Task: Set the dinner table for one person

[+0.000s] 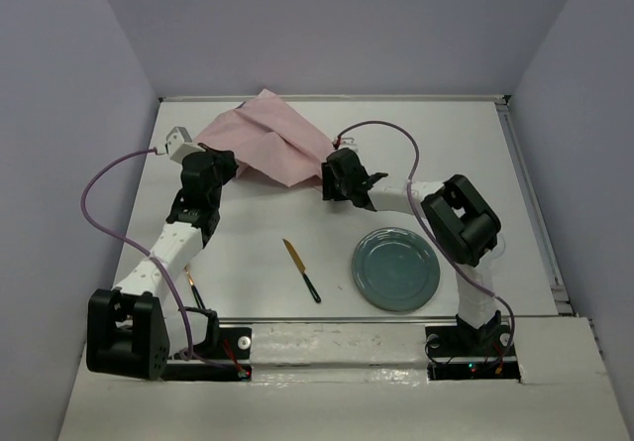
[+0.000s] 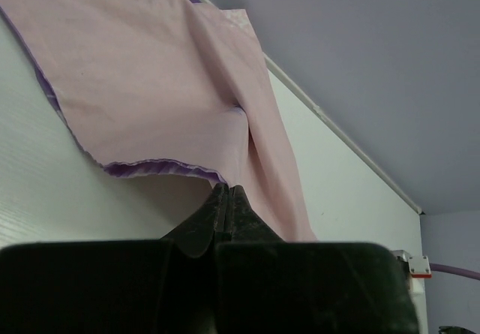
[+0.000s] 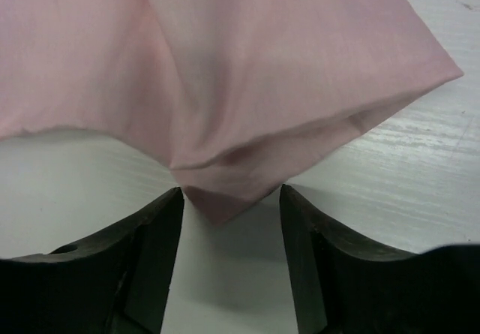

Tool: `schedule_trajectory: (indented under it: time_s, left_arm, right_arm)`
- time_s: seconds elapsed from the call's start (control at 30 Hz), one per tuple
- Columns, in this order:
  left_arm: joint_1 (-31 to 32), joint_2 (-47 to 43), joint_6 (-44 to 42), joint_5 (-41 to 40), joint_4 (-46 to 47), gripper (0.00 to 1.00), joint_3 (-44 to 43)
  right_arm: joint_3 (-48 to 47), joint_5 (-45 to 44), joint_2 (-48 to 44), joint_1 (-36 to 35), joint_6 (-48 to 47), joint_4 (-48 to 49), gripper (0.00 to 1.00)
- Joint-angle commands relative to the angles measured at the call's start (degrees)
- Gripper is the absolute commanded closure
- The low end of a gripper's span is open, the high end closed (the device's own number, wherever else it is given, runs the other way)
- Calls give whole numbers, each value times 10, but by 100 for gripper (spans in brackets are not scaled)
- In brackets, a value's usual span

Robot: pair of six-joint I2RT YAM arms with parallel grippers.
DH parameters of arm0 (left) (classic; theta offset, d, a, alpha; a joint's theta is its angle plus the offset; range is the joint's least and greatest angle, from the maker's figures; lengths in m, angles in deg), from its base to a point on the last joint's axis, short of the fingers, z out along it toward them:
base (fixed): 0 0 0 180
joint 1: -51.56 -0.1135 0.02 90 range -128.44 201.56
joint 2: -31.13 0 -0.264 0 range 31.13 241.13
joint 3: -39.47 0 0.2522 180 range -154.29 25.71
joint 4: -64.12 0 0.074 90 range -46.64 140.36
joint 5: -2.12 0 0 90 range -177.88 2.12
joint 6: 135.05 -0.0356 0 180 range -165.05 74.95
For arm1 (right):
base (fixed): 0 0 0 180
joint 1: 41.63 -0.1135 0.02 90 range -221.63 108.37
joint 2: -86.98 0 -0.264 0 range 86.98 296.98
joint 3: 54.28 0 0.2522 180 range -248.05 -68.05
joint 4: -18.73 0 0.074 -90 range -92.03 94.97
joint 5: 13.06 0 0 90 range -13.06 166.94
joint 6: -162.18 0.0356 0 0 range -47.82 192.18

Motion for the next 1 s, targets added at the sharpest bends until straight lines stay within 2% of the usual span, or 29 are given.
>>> schedule_trajectory:
  time_s: [0.0,0.07,0.1,0.27,0.37,0.63,0.8,0.97]
  left_arm:
    - [3,-25,-1,4,43,100,-6]
    - [3,-26,0,3,43,100,-12]
    - [2,-26,1,3,44,100,-14]
    - [2,-23,8,3,50,100,-27]
    - [3,-20,11,3,53,100,-33]
    - [0,-22,4,-8,55,100,-60]
    - [-12,-25,-4,-8,50,100,-127]
    - [-34,-24,-9,15,28,100,-211]
  right_arm:
    - [-49,-53,37,-11,-2,-33,45]
    - [-55,-66,40,-11,-1,-43,52]
    - [-48,-75,39,-11,-1,-47,61]
    - [-17,-114,15,-11,-4,-49,87]
    - [-2,-145,-4,-11,-15,-49,98]
    - [50,-179,-105,36,-59,-46,100]
    - [61,-189,-246,81,-116,-45,100]
    - [29,-205,-348,96,-174,-67,100]
